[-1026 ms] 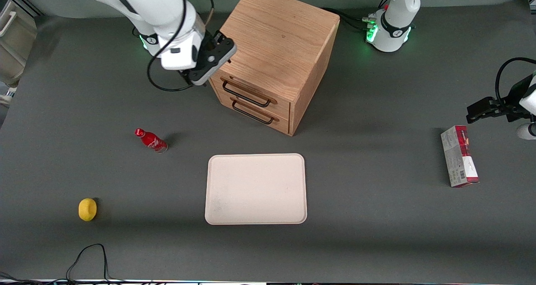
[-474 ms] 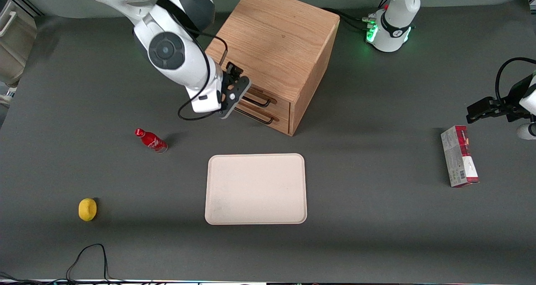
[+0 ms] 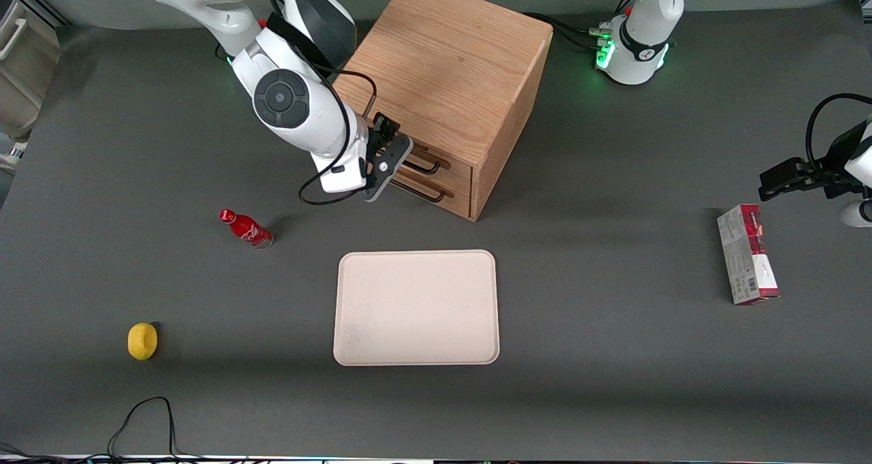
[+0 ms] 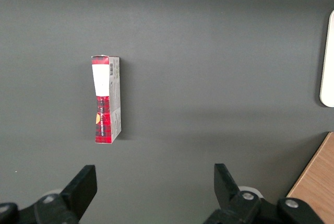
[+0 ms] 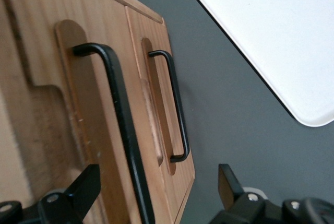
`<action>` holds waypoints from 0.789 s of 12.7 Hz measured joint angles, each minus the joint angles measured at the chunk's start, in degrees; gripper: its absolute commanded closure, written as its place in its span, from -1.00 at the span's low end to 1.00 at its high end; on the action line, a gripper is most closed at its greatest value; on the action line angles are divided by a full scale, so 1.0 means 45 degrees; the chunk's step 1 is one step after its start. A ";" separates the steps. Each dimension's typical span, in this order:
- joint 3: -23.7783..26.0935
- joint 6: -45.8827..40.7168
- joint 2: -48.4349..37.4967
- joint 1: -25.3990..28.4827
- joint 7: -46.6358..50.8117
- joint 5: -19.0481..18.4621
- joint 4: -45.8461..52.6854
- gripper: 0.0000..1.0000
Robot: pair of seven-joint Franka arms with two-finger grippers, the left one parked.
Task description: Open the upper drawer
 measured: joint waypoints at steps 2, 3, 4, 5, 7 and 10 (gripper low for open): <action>-0.0026 0.0249 0.0016 -0.0028 -0.0129 -0.0021 -0.0082 -1.00; -0.0026 0.0278 0.0020 -0.0028 -0.0150 -0.0054 -0.0081 -1.00; -0.0028 0.0346 0.0034 -0.0030 -0.0169 -0.0118 -0.0080 -1.00; -0.0037 0.0490 0.0073 -0.0036 -0.0200 -0.0247 -0.0084 -1.00; -0.0017 0.0898 0.0484 0.0005 -0.0201 -0.0654 -0.0259 -1.00; 0.0021 0.1293 0.0993 0.0041 -0.0202 -0.0807 -0.0309 -1.00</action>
